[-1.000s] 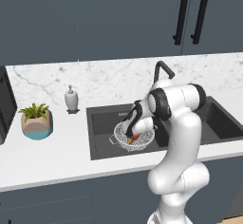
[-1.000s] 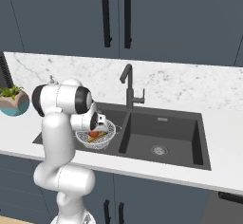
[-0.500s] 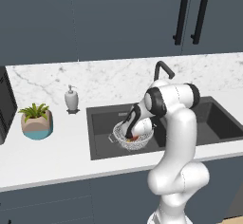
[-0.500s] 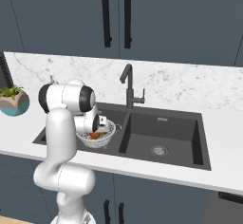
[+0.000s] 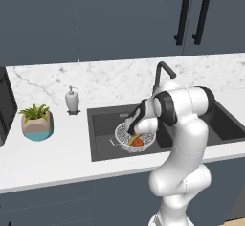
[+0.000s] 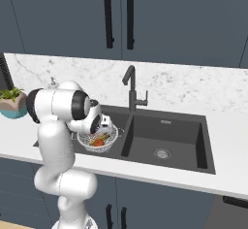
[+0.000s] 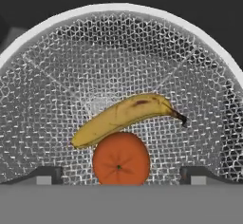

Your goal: Put the colander in the sink, put the banana, orange in the colander, and turn on the sink faucet and pour water over the colander.

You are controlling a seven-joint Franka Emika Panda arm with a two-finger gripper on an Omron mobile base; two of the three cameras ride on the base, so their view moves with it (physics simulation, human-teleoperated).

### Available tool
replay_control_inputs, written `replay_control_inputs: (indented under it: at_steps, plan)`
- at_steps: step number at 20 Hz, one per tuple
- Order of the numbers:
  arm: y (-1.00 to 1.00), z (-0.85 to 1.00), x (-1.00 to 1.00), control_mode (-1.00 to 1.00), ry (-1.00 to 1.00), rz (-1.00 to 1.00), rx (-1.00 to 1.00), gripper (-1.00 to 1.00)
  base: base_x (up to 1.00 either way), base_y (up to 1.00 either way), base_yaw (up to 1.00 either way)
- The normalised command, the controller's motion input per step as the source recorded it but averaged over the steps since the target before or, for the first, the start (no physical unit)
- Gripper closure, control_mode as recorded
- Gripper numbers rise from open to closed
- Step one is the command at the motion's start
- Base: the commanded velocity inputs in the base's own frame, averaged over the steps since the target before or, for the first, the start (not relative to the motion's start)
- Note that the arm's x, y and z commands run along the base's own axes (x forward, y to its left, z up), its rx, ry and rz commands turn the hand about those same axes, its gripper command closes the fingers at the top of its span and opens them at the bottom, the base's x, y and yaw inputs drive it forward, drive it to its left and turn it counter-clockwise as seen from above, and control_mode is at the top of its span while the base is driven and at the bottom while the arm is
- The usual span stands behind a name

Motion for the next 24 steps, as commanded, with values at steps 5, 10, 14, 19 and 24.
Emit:
replay_control_inputs:
  at_steps: [5,10,14,19,24]
  plan:
    - [-0.17,0.97,-0.47,-1.0,-0.08,0.0,0.09,-1.0,0.0,0.0,0.0]
    - [-0.01,1.0,-0.82,-1.0,-0.12,0.0,0.13,-1.0,0.0,0.0,0.0]
    - [-0.01,1.0,-0.67,-1.0,-0.05,0.0,0.17,-1.0,0.0,0.0,0.0]
    - [-0.26,1.0,-0.22,-1.0,0.0,0.0,0.24,-1.0,0.0,0.0,0.0]
    - [-0.46,1.0,0.0,-1.0,0.08,0.0,0.29,-1.0,0.0,0.0,0.0]
